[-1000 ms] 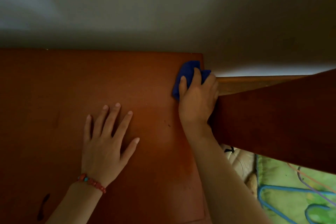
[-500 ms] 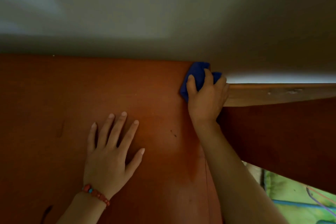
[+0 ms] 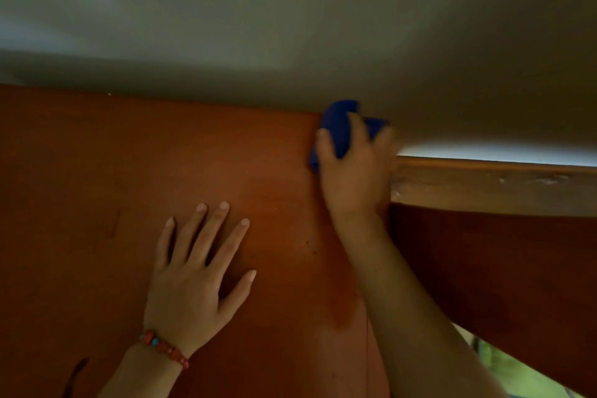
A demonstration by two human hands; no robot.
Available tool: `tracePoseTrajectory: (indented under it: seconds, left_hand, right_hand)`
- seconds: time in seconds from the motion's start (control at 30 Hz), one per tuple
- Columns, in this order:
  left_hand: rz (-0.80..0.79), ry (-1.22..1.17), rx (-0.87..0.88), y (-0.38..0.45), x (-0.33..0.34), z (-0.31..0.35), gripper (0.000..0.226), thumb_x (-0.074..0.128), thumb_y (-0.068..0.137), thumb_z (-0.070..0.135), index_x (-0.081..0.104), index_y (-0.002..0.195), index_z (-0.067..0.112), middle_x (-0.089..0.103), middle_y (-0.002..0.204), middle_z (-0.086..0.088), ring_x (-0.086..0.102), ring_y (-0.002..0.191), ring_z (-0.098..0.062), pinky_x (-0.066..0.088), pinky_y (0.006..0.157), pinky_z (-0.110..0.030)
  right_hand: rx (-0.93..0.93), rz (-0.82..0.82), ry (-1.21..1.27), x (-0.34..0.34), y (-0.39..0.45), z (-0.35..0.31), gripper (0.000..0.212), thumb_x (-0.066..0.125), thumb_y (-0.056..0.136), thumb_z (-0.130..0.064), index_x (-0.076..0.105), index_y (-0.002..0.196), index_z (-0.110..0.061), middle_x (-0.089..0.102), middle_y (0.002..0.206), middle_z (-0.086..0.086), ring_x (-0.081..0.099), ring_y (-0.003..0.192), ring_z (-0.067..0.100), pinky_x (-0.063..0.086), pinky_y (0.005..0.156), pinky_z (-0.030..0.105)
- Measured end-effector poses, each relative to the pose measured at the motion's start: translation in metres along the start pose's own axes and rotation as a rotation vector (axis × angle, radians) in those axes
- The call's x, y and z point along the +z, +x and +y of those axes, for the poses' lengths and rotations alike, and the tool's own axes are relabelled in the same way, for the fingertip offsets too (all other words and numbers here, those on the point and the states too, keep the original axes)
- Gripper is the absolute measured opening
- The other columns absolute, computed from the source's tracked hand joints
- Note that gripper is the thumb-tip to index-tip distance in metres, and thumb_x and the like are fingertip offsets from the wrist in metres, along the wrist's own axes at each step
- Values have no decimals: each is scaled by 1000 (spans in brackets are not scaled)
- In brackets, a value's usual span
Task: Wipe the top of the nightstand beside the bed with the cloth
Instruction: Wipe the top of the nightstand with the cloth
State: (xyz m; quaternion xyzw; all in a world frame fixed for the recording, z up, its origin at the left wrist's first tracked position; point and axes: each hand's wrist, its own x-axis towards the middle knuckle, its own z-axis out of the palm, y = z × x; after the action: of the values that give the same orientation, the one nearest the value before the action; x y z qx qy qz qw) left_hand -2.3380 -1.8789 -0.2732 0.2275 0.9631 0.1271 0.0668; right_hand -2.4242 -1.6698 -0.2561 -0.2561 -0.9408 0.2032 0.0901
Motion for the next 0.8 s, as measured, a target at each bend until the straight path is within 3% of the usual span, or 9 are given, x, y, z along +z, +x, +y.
tracePoseTrajectory:
  seconds: [0.1,0.3,0.53,0.7,0.8]
  left_hand:
    - [13,-2,-3,0,-1,0,55,28,91,55,38,136,24,36,144,-8,32,131,-32,18,108,-54]
    - [35,-4,14,-1,2,-1,56,29,91,55,37,137,24,35,144,-8,29,133,-31,15,109,-54]
    - [-18,22,1,-2,2,-1,57,26,91,55,36,137,23,34,145,-12,27,133,-32,14,109,-54]
    - [-16,52,10,-4,3,-1,59,33,89,51,34,139,20,34,145,-16,26,134,-33,14,108,-54]
    - [-11,19,-28,-17,1,1,61,29,91,52,30,141,16,33,144,-18,24,134,-32,14,109,-51]
  right_hand:
    - [-207,-56,-29,7,-4,-10,54,45,82,-51,57,120,-15,54,101,20,47,93,37,39,76,43]
    - [10,18,34,1,6,15,50,54,85,-43,50,127,-15,47,116,21,40,106,33,32,90,43]
    - [-56,-93,68,-19,-78,29,56,48,81,-52,51,126,-19,46,119,21,41,107,34,34,89,43]
    - [-94,49,41,1,-25,12,57,45,77,-53,60,115,-13,54,104,25,49,95,40,40,81,45]
    - [-114,15,57,-2,-43,19,56,45,79,-53,57,120,-15,53,106,24,48,97,39,37,83,44]
